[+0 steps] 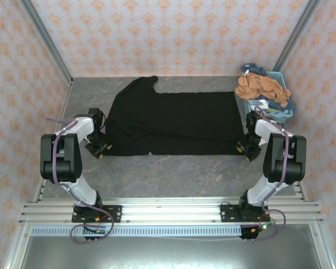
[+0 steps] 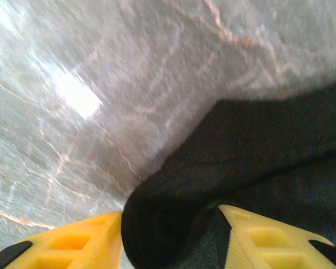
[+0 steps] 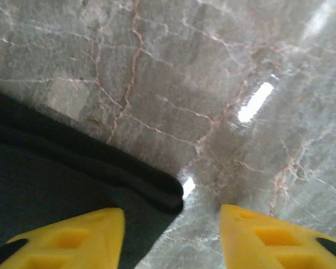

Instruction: Fold and stack the t-shirts

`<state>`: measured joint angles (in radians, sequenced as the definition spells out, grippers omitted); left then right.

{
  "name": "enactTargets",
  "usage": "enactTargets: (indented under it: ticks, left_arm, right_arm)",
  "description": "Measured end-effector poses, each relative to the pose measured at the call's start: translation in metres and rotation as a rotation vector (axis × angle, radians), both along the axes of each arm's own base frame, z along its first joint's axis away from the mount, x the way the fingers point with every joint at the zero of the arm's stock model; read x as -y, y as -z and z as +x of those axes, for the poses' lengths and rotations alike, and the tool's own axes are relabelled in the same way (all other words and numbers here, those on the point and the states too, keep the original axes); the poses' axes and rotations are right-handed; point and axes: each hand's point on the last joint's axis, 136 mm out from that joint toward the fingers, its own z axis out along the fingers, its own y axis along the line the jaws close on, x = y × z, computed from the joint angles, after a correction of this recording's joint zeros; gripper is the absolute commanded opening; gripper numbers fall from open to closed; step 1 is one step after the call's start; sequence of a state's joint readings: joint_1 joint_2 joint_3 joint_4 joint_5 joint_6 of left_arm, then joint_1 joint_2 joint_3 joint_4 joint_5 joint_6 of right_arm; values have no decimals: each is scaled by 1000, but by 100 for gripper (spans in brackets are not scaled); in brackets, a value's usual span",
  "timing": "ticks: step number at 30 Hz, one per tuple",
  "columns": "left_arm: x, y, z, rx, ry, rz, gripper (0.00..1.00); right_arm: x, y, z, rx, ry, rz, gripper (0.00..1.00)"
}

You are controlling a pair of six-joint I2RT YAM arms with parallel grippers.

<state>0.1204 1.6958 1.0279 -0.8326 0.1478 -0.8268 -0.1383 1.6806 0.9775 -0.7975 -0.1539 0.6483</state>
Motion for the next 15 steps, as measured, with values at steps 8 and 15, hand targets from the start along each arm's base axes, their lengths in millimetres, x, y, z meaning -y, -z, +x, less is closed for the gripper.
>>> enactTargets:
  ticks: [8, 15]
  left_arm:
    - [-40, -6, 10, 10, -13, 80, 40]
    - [-40, -13, 10, 34, 9, 77, 41]
  right_arm:
    - [10, 0, 13, -2, -10, -46, 16]
    - [12, 0, 12, -5, -13, -58, 13]
